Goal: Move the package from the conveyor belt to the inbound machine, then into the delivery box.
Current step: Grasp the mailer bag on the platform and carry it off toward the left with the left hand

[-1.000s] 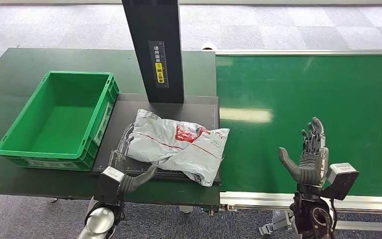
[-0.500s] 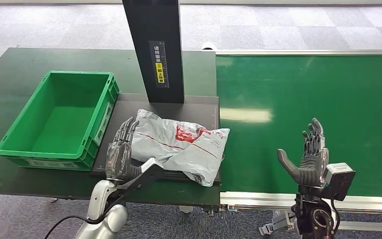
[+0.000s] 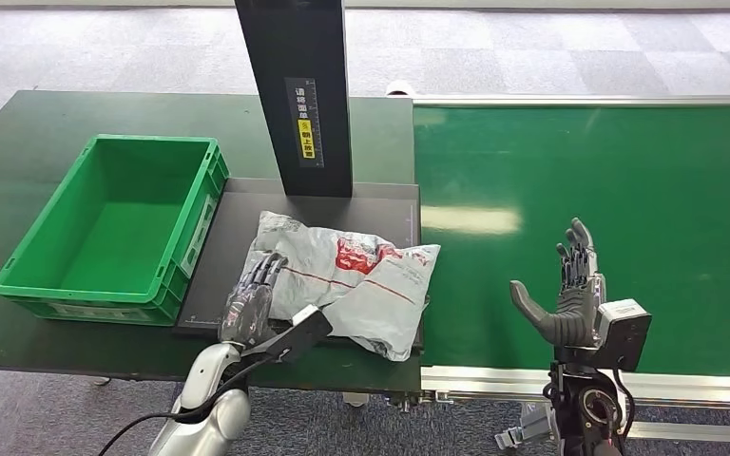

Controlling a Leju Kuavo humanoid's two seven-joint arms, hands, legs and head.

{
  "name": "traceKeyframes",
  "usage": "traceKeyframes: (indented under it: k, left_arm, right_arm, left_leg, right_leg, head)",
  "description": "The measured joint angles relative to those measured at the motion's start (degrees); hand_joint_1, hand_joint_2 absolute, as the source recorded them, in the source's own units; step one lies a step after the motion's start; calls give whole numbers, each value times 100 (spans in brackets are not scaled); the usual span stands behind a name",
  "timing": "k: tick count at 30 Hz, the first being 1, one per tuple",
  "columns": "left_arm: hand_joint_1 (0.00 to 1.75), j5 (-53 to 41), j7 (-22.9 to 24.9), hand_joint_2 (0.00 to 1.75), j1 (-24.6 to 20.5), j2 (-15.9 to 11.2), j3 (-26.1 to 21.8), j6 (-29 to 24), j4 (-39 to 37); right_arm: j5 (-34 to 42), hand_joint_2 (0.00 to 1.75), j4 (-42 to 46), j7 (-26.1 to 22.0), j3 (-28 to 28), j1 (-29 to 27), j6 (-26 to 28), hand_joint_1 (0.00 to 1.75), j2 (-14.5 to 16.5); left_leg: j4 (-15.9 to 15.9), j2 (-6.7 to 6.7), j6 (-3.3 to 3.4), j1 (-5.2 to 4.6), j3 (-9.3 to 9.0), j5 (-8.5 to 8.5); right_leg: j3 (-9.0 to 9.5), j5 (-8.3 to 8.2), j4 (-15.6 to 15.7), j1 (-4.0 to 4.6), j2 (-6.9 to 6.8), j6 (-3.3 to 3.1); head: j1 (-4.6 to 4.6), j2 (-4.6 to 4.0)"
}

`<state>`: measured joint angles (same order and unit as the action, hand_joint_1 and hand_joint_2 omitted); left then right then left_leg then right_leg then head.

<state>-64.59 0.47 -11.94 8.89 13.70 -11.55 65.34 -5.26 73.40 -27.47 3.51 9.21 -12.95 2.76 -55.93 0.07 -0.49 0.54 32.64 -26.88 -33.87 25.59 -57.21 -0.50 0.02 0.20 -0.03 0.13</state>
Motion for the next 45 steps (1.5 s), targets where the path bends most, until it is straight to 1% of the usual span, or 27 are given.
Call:
traceKeyframes:
  k: [4,11,13,15,16,18,22,28,31,33,38,41,43,45]
  left_arm:
    - [115,81,-111,175,4,13,-31,55,-100]
    - [115,104,-148,175,-5,18,-50,51,-176]
    - [138,105,-152,175,-7,25,-52,46,-189]
    - [167,105,-153,175,-7,33,-54,45,-199]
    - [171,109,-159,175,-7,37,-54,46,-203]
    - [175,174,-230,175,-6,44,-55,55,-207]
    - [175,494,-571,175,1,47,-61,46,-208]
    - [175,947,-1033,175,20,68,-70,-379,-143]
    - [175,1192,-1324,175,43,80,-96,-648,-45]
    - [175,1415,-1650,175,77,86,-117,-935,53]
    - [175,2265,-2980,175,183,86,-132,-2078,543]
    - [175,2560,-3657,175,201,67,-143,-2653,927]
    - [175,2545,-3926,175,206,65,-192,-2791,1256]
    - [175,2467,-4016,175,207,78,-264,-2813,1601]
  right_arm:
    - [-20,175,-28,15,-1,0,-10,0,3]
    - [-22,175,-52,25,-3,-1,-13,0,8]
    - [-22,175,-58,26,-3,0,-13,0,8]
    - [-23,175,-64,30,-3,0,-13,0,8]
    - [-25,175,-68,32,-3,0,-15,0,8]
    - [-28,175,-77,46,-3,0,-25,0,8]
    - [-11,175,-102,70,-2,-2,-64,0,8]
    - [4,175,-116,74,4,-21,-80,0,9]
    - [5,175,-116,74,5,-25,-80,0,8]
    - [9,175,-116,74,6,-28,-80,0,8]
    - [69,175,-123,67,8,-28,-88,0,6]
    - [166,175,-138,59,6,-15,-101,0,-9]
    - [227,175,-153,57,1,-6,-102,0,-31]
    - [266,175,-175,57,-11,5,-99,0,-56]
  left_leg:
    - [0,0,0,0,0,0]
    - [0,0,0,0,0,0]
    - [0,0,0,0,0,0]
    - [0,0,0,0,-1,0]
    - [0,0,0,0,-1,0]
    - [0,0,0,0,-1,0]
    - [0,0,0,0,-1,0]
    - [0,1,0,0,0,0]
    - [0,2,0,0,0,0]
    - [0,3,0,0,0,0]
    - [0,2,0,0,1,0]
    - [0,1,0,0,2,0]
    - [0,0,0,0,2,0]
    - [0,0,0,0,2,0]
  right_leg:
    - [0,0,0,0,0,0]
    - [0,0,0,0,0,0]
    - [0,0,0,0,0,0]
    - [0,0,0,0,0,0]
    - [0,0,0,0,0,0]
    - [0,0,0,0,0,0]
    - [0,0,0,0,0,0]
    - [-2,0,0,0,0,0]
    - [-2,0,0,0,1,0]
    - [-3,0,0,0,1,0]
    - [-4,0,0,0,1,0]
    - [-3,0,0,0,0,0]
    - [-3,0,0,0,0,0]
    - [-2,0,0,0,0,0]
  head:
    - [-1,0]
    - [-1,0]
    - [-1,0]
    - [0,0]
    - [1,0]
    - [0,0]
    - [0,0]
    - [-1,0]
    - [0,0]
    - [-1,0]
    - [-1,0]
    - [1,0]
    - [0,0]
    - [0,0]
